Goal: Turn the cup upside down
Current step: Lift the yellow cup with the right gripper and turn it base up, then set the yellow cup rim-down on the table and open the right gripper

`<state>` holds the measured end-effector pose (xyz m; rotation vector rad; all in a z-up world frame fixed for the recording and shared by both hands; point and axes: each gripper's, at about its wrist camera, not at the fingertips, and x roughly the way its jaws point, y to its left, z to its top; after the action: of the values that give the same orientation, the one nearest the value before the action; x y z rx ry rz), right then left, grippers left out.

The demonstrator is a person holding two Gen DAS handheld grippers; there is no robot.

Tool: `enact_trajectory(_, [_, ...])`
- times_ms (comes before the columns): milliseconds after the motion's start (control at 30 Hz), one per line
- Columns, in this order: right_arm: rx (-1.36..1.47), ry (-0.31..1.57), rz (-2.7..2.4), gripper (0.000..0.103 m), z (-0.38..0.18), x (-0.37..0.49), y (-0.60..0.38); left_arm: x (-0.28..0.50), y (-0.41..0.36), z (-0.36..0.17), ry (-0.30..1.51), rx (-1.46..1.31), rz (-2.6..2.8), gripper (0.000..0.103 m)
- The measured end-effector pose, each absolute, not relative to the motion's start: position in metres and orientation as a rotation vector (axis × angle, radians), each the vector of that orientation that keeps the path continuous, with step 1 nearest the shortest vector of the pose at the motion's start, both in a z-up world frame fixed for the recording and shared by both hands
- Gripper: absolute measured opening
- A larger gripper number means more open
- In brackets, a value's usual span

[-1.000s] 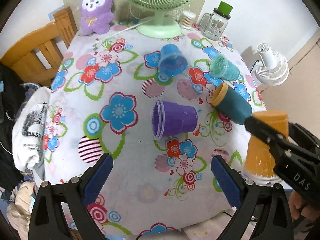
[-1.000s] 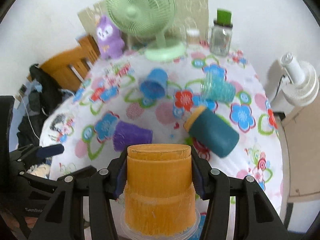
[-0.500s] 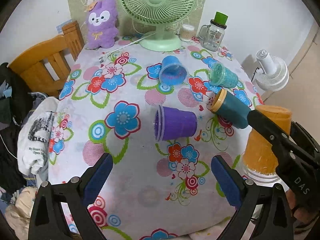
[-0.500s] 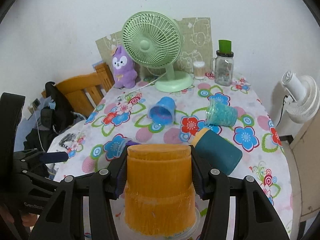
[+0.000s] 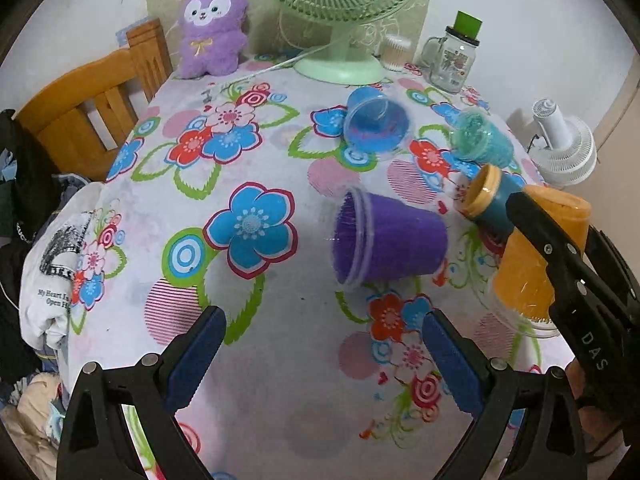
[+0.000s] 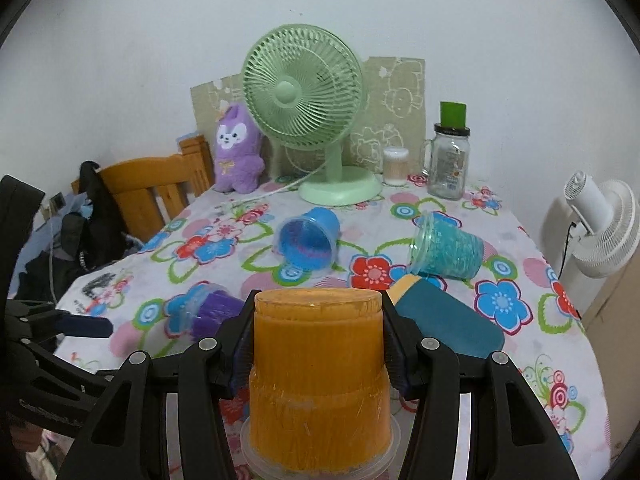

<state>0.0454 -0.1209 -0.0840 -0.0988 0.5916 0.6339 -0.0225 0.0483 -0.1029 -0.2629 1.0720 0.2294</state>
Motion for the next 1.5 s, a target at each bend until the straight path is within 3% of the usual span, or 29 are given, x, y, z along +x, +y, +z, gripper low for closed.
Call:
enact_trajectory(233, [-0.062,0.546,0.56,0.057,-0.105,0.056,-0.12,-0.011,0.058,-0.128,1.075,-0.286,0.213,0.1])
enact_trajectory(700, [-0.08,0.649,0.546,0.058,-0.123,0.053,-0.116,-0.007,0.062,-0.141,1.089,-0.303,0.193,0.1])
enact_trajectory(1133, [-0.098,0.863,0.534,0.059,-0.117,0.052,-0.117,-0.011,0.057,-0.123,1.156,-0.349,0.177,0.1])
enact_trajectory(1233, [-0.106,0.907,0.557,0.068,-0.112,0.053,-0.114,-0.009,0.056,-0.12,1.172,-0.342,0.186,0.1])
enact_trajectory(1500, [-0.144,1.017,0.544,0.076,-0.098,0.065,-0.112,0.0,0.061,-0.115,1.215,-0.37,0.219,0.1])
